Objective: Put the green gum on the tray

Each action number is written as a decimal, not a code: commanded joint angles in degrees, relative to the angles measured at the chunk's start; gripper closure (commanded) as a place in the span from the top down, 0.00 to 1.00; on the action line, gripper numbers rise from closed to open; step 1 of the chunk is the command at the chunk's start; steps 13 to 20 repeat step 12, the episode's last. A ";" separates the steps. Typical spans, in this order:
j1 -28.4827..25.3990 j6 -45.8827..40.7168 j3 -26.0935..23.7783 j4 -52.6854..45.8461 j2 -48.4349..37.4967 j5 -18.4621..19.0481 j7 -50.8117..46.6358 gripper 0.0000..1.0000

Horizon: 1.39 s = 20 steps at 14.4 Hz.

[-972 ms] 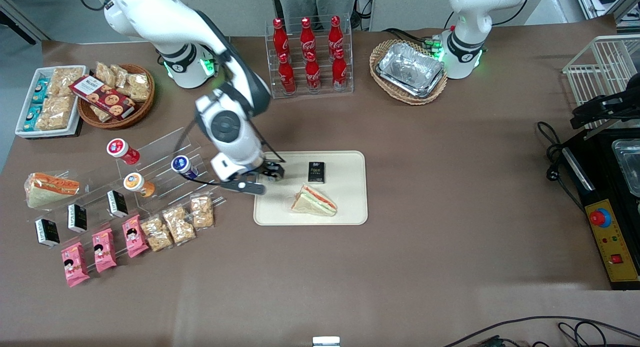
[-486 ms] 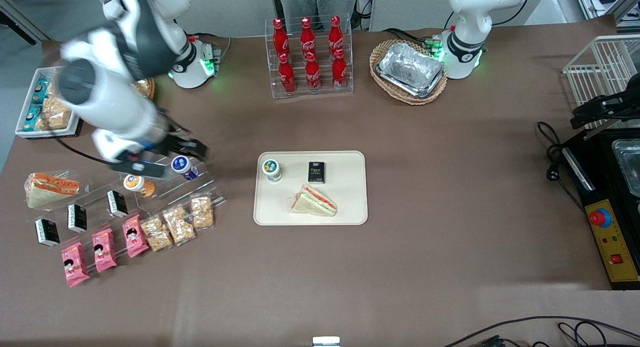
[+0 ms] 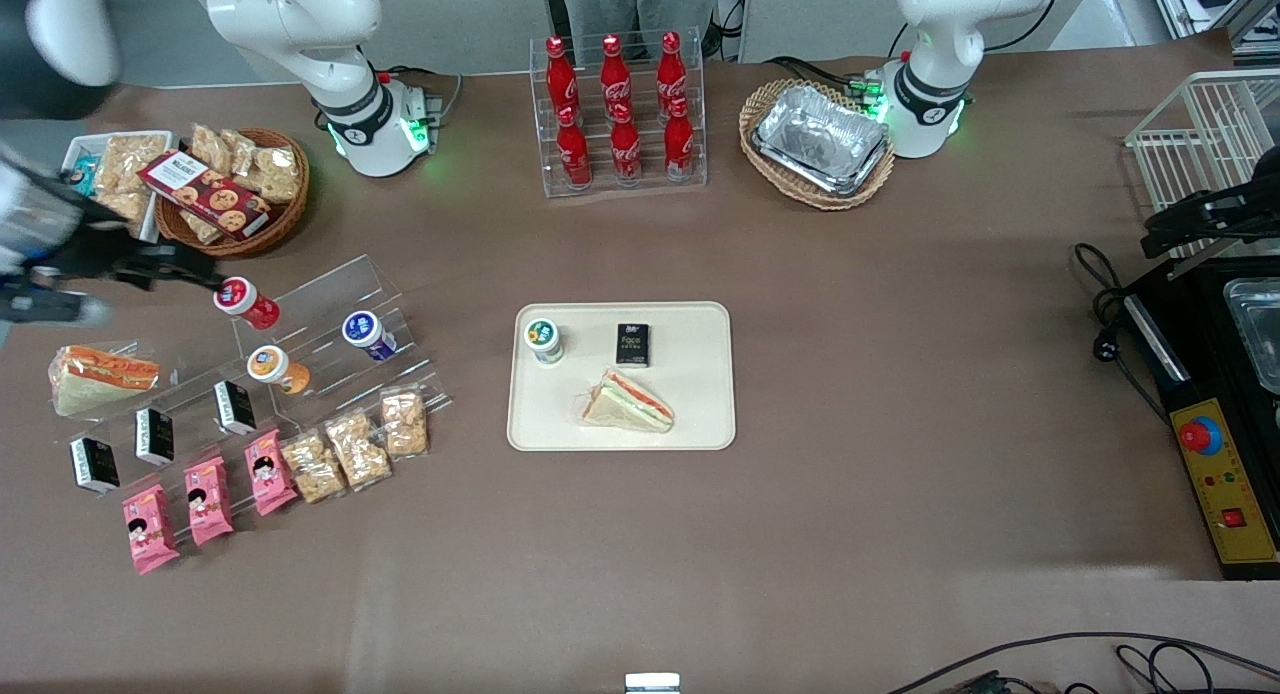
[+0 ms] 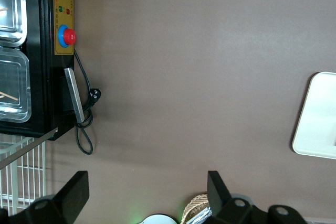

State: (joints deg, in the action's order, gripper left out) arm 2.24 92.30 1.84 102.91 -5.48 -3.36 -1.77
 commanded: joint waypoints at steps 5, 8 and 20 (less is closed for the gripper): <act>3.30 3.41 1.33 -1.39 -0.59 0.28 6.62 1.00; 3.30 0.97 1.41 -9.89 5.11 0.37 5.46 1.00; 2.86 -0.28 1.24 -12.47 7.94 0.99 4.33 1.00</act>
